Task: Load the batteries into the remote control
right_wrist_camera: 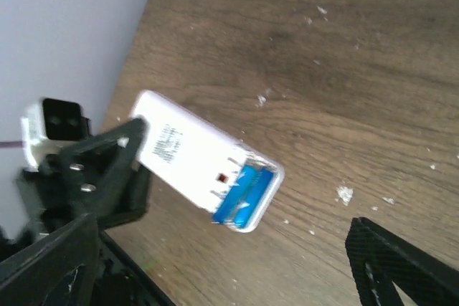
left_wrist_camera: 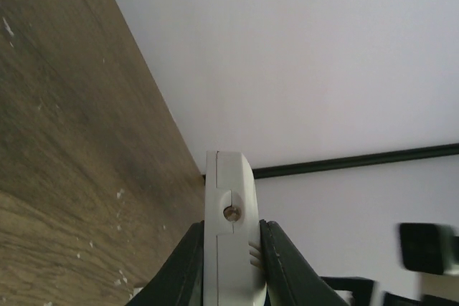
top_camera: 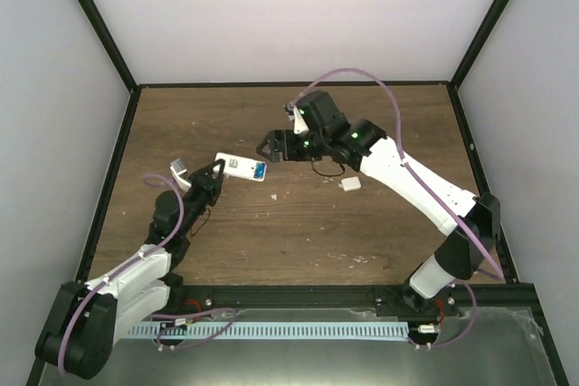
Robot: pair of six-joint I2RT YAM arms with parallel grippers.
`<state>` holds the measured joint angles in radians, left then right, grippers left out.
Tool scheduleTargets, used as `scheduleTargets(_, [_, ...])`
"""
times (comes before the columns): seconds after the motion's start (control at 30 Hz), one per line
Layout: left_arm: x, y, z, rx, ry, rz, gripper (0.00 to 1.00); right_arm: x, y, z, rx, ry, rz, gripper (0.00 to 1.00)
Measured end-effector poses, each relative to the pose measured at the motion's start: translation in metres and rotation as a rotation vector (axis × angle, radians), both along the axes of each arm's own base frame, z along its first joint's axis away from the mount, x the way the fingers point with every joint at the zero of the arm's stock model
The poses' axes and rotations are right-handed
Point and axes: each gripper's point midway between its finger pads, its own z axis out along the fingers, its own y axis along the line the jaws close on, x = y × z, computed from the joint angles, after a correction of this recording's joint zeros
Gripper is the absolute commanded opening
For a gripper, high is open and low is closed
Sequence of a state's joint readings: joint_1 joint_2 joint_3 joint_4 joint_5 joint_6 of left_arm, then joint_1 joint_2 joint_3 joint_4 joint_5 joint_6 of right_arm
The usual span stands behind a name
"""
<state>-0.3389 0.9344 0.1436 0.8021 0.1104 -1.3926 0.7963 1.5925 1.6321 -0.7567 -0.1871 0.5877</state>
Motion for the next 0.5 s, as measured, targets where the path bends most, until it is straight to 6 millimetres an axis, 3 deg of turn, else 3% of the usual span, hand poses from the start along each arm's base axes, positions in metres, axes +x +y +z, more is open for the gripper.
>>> scheduleTargets(0.17, [-0.003, -0.01, 0.004, -0.034, 0.026, -0.059, 0.0, 0.005, -0.022, -0.056, 0.037, 0.095, -0.008, 0.88])
scheduleTargets(0.23, [-0.005, -0.012, 0.004, -0.047, 0.039, -0.077, 0.0, 0.004, -0.023, -0.066, 0.046, 0.113, 0.004, 0.88])
scheduleTargets(0.5, [-0.012, -0.024, 0.005, -0.091, 0.085, -0.16, 0.0, -0.005, 0.003, -0.043, 0.183, 0.076, 0.148, 0.87])
